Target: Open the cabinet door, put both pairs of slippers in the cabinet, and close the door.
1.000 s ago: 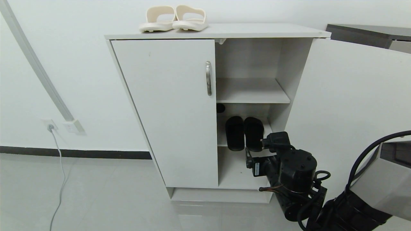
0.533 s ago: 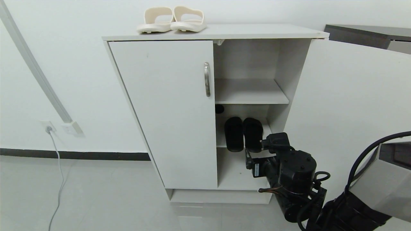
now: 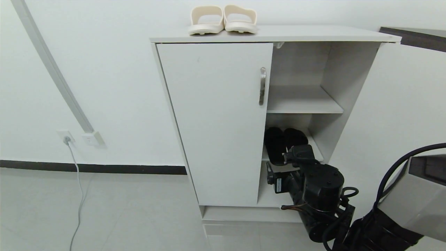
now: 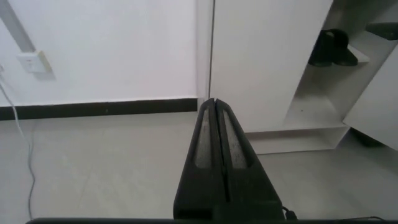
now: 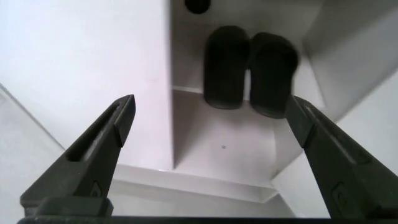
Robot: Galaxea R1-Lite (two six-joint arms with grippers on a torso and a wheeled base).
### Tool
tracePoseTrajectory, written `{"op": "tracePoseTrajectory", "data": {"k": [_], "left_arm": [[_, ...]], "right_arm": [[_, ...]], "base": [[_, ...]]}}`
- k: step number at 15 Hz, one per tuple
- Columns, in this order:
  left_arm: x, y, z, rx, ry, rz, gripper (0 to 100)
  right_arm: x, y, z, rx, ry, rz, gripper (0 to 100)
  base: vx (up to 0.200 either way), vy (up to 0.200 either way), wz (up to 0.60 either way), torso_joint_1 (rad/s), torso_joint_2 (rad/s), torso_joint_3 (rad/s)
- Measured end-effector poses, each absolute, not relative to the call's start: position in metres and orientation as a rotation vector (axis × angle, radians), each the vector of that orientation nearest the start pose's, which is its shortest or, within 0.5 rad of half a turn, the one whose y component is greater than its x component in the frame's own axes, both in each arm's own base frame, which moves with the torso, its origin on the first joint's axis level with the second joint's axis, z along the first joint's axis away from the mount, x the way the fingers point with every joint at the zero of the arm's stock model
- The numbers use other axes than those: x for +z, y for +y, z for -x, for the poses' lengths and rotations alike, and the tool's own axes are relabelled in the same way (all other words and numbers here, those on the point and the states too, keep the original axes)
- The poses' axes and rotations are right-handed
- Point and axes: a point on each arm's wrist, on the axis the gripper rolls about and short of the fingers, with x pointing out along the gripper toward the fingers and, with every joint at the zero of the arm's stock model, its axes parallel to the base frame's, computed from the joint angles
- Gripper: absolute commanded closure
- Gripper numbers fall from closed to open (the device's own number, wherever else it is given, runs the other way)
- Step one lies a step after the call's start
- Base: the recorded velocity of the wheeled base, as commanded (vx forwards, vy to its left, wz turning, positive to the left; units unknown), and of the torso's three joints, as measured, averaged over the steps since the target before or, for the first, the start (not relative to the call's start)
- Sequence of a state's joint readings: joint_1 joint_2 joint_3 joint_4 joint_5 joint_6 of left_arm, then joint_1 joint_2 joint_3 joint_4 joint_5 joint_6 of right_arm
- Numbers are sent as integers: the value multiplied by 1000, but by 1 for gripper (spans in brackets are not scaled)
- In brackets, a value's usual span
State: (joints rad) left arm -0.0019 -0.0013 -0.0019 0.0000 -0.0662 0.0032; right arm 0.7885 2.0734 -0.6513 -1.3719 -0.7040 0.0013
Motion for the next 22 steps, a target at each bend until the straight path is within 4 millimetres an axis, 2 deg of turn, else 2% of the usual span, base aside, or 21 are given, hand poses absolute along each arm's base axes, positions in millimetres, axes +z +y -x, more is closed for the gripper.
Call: {"op": "tracePoseTrajectory", "data": {"k": [5,15,22], "left_arm": [[76,-1,23,-68,-3,-3,100],[76,-1,23,-65,-3,-3,100],[76,-1,23,-66,-3,-3,100]], "right_arm": [[96,232,-251,85,38,35,0],[100,231,-250,96,-6,33,0],[93,229,-250,130,15,68,0]], "base": [[0,200,0,2,0,2],[0,0,0,0,0,0],[0,0,0,0,0,0]]}}
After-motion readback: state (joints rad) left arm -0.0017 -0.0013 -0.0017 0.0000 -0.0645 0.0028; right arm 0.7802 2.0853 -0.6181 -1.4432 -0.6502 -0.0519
